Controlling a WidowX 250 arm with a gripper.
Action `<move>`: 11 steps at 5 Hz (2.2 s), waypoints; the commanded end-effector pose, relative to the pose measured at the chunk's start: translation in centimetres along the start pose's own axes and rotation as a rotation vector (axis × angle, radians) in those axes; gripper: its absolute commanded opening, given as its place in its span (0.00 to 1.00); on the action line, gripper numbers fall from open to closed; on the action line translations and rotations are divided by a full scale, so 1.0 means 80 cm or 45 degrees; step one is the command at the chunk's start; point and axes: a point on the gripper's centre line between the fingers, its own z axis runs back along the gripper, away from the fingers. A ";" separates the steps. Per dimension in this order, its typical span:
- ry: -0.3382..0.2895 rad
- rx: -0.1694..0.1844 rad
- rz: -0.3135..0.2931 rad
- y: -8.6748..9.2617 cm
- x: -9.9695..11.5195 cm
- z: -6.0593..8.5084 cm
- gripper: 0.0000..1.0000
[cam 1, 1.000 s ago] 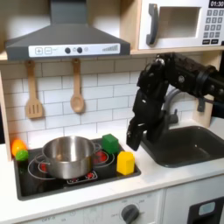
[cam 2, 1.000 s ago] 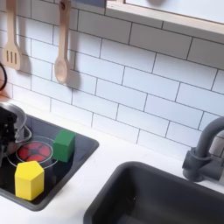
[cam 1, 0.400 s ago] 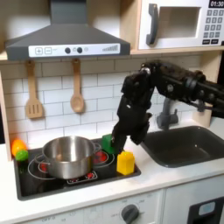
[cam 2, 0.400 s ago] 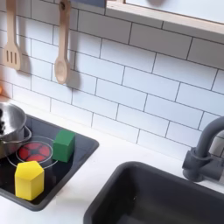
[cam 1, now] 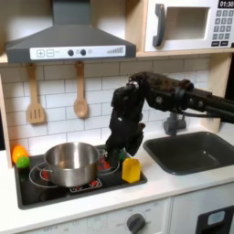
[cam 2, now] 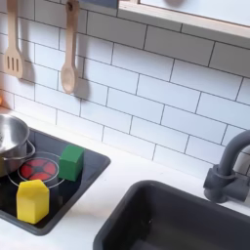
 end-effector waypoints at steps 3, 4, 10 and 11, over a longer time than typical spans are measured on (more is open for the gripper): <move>-0.019 0.013 0.150 0.021 0.065 -0.005 1.00; -0.013 0.010 0.179 0.026 0.077 -0.006 1.00; 0.213 0.066 0.208 0.046 0.091 -0.074 1.00; 0.203 0.065 0.211 0.046 0.095 -0.070 1.00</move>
